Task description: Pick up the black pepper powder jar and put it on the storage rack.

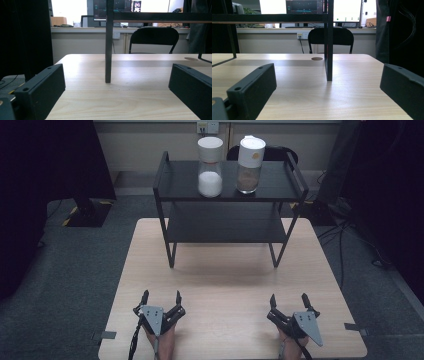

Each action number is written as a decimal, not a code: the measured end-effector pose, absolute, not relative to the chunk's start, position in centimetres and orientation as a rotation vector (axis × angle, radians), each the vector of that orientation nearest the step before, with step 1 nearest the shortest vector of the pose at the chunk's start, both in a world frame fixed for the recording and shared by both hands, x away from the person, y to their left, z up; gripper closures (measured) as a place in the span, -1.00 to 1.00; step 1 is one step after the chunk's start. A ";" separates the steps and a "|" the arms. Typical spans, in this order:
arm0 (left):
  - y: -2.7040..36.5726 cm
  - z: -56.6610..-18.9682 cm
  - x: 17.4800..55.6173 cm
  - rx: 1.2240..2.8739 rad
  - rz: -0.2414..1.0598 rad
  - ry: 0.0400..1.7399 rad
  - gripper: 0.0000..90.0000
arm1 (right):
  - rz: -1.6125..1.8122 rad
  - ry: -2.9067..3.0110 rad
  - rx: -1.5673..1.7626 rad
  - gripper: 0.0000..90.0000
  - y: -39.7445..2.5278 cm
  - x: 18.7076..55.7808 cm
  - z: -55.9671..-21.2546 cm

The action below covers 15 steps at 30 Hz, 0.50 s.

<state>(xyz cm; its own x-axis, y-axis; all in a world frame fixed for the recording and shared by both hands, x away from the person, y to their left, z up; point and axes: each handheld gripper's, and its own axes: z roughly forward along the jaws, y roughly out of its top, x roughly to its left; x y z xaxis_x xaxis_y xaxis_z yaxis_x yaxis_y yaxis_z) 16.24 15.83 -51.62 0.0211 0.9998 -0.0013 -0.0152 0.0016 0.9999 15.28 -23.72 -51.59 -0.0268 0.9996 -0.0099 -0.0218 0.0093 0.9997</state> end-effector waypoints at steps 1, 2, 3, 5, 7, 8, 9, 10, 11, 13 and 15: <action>15.8 -51.6 16.2 1.206 1.200 1.183 -0.99 | 1.232 1.217 1.173 -1.00 -23.7 15.3 -51.6; 15.8 -51.6 16.2 1.206 1.200 1.184 -0.99 | 1.232 1.218 1.173 -1.00 -23.7 15.3 -51.6; 15.8 -51.6 16.2 1.206 1.200 1.184 -0.99 | 1.233 1.218 1.173 -1.00 -23.7 15.3 -51.6; 15.8 -51.6 16.2 1.205 1.202 1.185 -0.99 | 1.234 1.221 1.172 -1.00 -23.8 15.3 -51.6; 15.8 -51.6 16.2 1.205 1.202 1.185 -0.99 | 1.235 1.221 1.172 -1.00 -23.8 15.3 -51.6; 15.8 -51.6 16.2 1.205 1.202 1.185 -0.99 | 1.235 1.221 1.172 -1.00 -23.8 15.3 -51.6; 15.8 -51.6 16.2 1.205 1.202 1.185 -0.99 | 1.235 1.221 1.172 -1.00 -23.8 15.3 -51.6; 15.8 -51.6 16.2 1.205 1.202 1.185 -1.00 | 1.235 1.221 1.172 -1.00 -23.8 15.3 -51.6; 15.8 -51.6 16.2 1.205 1.202 1.185 -0.99 | 1.235 1.220 1.172 -1.00 -23.8 15.3 -51.6; 15.8 -51.6 16.2 1.206 1.202 1.185 -0.99 | 1.235 1.221 1.172 -1.00 -23.8 15.3 -51.6; 15.8 -51.6 16.2 1.205 1.202 1.185 -1.00 | 1.235 1.220 1.172 -1.00 -23.8 15.3 -51.6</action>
<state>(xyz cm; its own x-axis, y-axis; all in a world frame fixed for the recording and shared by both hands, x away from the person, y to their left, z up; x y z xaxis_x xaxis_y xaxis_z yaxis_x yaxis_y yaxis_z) 16.23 15.79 -51.63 0.0184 0.9998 -0.0015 -0.0152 0.0018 0.9999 15.29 -23.78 -51.59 -0.0303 0.9995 -0.0097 -0.0219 0.0091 0.9997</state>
